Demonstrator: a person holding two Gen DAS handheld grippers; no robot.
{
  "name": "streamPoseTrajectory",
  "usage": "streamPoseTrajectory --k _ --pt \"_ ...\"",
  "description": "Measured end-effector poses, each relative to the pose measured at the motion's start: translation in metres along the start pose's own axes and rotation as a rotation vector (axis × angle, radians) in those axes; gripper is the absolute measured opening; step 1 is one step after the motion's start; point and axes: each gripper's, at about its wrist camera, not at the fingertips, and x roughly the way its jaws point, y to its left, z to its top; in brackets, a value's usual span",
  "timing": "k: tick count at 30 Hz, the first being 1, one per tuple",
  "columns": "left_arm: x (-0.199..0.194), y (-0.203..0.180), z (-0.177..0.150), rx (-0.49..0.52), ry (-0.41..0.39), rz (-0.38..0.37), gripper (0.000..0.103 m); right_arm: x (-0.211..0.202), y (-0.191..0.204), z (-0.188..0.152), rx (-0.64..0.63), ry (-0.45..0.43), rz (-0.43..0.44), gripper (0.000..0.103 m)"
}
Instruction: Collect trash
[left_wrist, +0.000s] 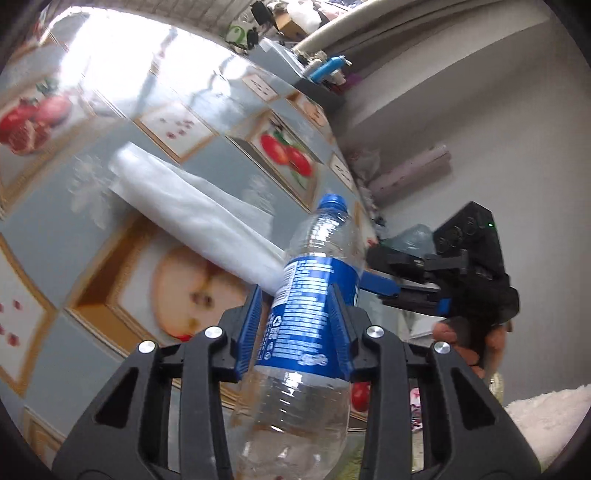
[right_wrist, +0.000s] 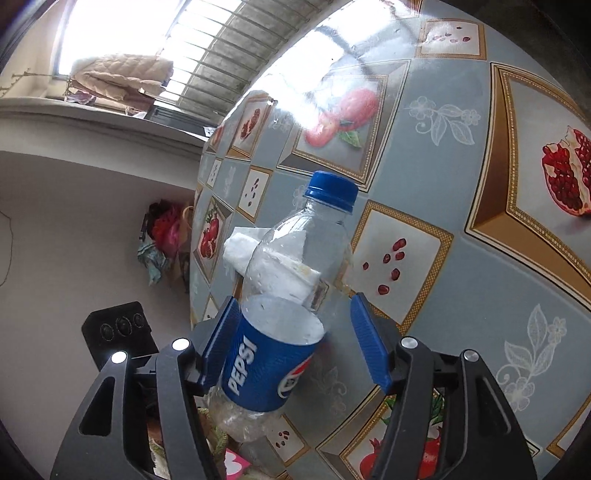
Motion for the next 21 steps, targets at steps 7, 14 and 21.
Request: streamPoseTrajectory --k 7,14,21 --pt "0.035 -0.016 -0.035 -0.101 0.051 -0.168 0.037 0.004 -0.017 -0.003 0.032 0.01 0.007 0.067" --pt "0.033 -0.024 -0.035 -0.061 0.021 -0.087 0.037 -0.013 -0.009 0.003 -0.076 -0.069 -0.134 0.064" --pt "0.011 -0.001 -0.001 -0.044 -0.149 0.258 0.061 -0.049 -0.028 0.007 -0.133 -0.121 -0.238 0.064"
